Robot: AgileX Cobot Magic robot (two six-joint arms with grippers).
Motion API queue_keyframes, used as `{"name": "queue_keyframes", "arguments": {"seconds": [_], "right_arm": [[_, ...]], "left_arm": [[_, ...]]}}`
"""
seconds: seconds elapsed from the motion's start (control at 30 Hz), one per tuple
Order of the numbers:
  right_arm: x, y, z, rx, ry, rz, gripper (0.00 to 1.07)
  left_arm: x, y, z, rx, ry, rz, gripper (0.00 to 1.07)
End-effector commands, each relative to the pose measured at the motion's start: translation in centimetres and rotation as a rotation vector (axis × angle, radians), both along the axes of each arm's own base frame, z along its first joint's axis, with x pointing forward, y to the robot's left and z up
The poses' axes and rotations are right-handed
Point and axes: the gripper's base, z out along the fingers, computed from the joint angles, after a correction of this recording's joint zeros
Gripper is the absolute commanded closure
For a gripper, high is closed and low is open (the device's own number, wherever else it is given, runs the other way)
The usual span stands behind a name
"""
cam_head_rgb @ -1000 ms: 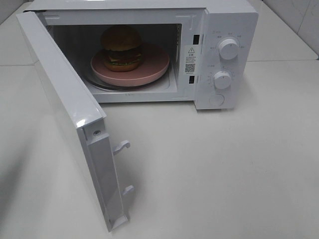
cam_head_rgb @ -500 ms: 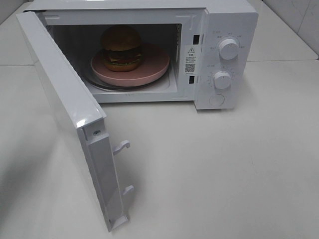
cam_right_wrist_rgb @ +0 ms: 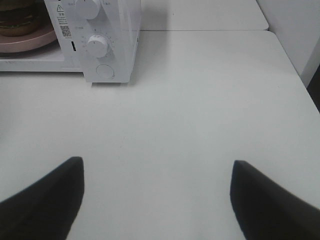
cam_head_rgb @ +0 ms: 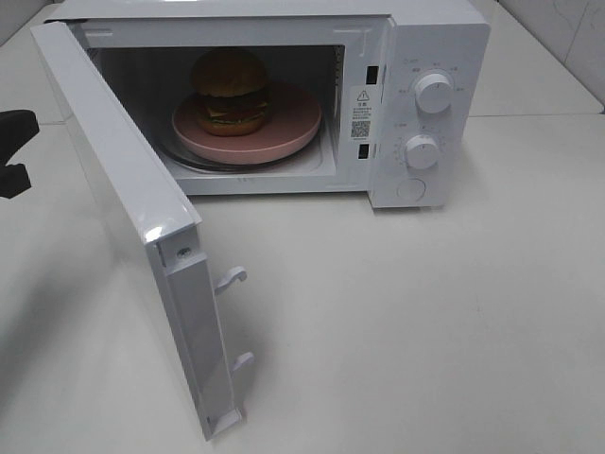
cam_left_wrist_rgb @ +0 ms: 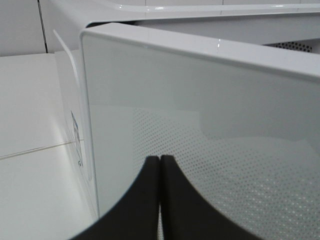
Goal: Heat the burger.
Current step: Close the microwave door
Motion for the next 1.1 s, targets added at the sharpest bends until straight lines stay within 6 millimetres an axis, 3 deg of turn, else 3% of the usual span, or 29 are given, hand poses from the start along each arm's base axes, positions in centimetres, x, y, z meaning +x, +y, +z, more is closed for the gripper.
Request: {"name": "queue_keyframes", "arguments": {"seconds": [0.03,0.3,0.6,1.1], "right_arm": [[-0.4,0.0,0.0,0.005,-0.036,-0.003,0.36],[-0.4,0.0,0.0,0.005,-0.036,-0.003,0.36],[-0.4,0.0,0.0,0.005,-0.036,-0.003,0.36],[-0.4,0.0,0.0,0.006,-0.036,-0.003,0.36]], "left_arm": [[0.3,-0.1,0.2,-0.032,-0.026,-0.011,1.07],[1.1,-0.3,-0.1,-0.081,-0.004,-0.025,1.07],[1.8,-3.1,-0.6,-0.046,0.028,-0.067,1.07],[4.1,-8.2,0.5,-0.053,0.046,-0.122,1.07]]}}
